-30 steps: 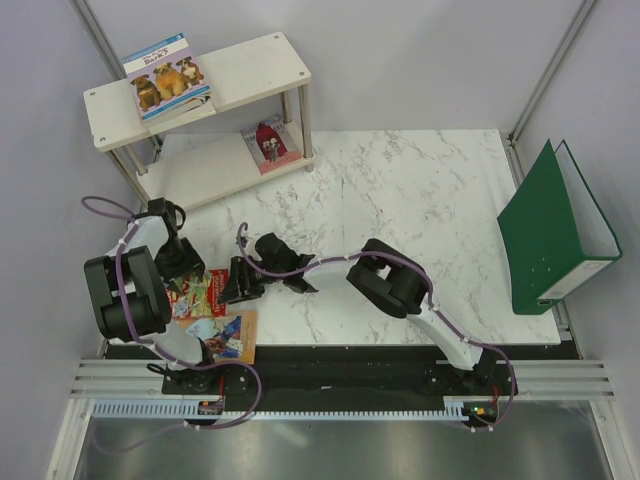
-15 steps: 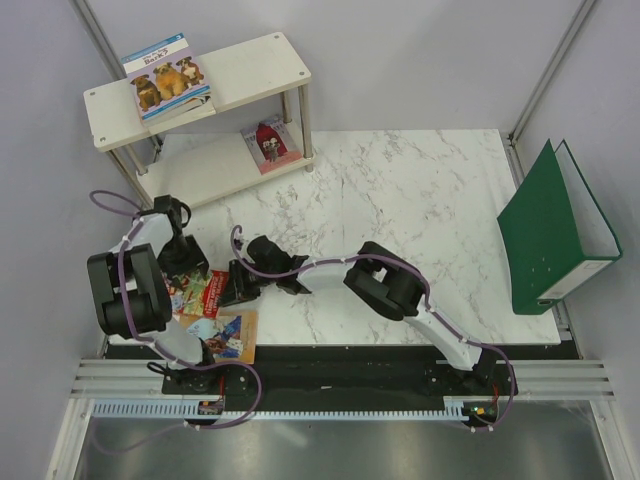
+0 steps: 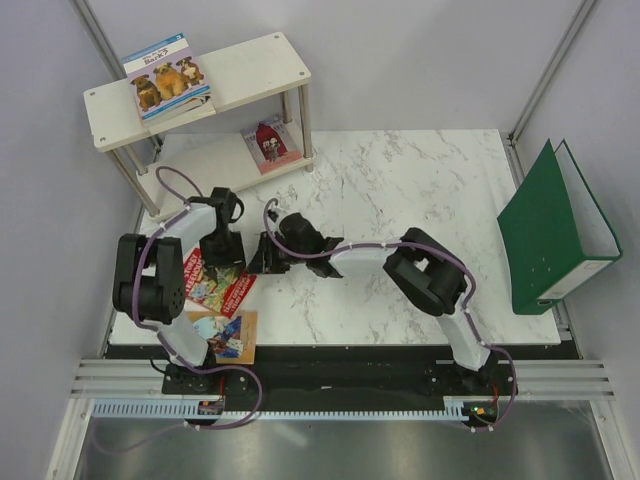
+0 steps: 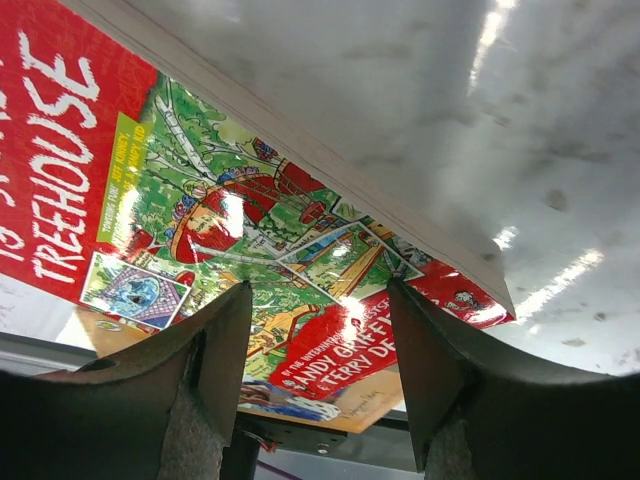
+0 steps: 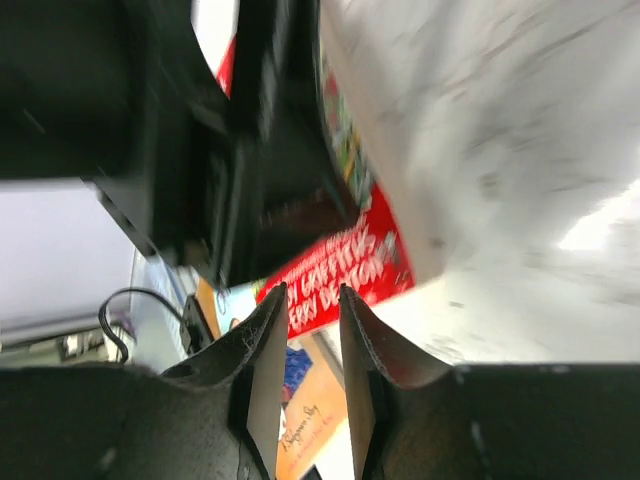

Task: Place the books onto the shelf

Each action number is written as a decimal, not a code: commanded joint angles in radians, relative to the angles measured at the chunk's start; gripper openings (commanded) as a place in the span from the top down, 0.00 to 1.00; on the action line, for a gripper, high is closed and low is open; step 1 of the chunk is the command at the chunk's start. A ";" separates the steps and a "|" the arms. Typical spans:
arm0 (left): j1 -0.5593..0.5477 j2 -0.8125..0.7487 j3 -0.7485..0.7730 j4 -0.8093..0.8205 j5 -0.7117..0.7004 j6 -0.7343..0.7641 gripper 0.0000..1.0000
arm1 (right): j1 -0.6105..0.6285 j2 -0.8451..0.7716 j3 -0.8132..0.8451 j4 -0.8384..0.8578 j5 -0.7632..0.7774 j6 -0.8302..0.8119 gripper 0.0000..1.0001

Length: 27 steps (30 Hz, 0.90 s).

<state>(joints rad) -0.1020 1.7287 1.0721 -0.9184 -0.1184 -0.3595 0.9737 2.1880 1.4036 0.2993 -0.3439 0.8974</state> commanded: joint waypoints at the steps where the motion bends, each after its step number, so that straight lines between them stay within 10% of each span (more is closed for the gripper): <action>1: -0.141 0.149 -0.049 0.101 0.148 -0.125 0.35 | -0.036 -0.121 -0.074 -0.015 0.068 -0.066 0.65; 8: -0.340 0.232 0.064 0.111 0.209 -0.190 0.35 | -0.090 -0.223 -0.198 -0.061 0.115 -0.127 0.56; 12: -0.386 0.180 0.085 0.113 0.191 -0.228 0.36 | -0.116 -0.313 -0.270 -0.100 0.190 -0.182 0.29; 18: -0.349 -0.084 0.062 0.050 0.071 -0.259 0.34 | -0.119 -0.393 -0.318 -0.138 0.273 -0.230 0.04; 27: -0.172 -0.380 -0.064 0.038 0.054 -0.300 0.22 | -0.121 -0.291 -0.316 -0.039 0.175 -0.184 0.02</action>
<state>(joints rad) -0.3721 1.4364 1.0714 -0.8951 -0.0334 -0.6067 0.8490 1.8469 1.0798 0.1753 -0.1265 0.6922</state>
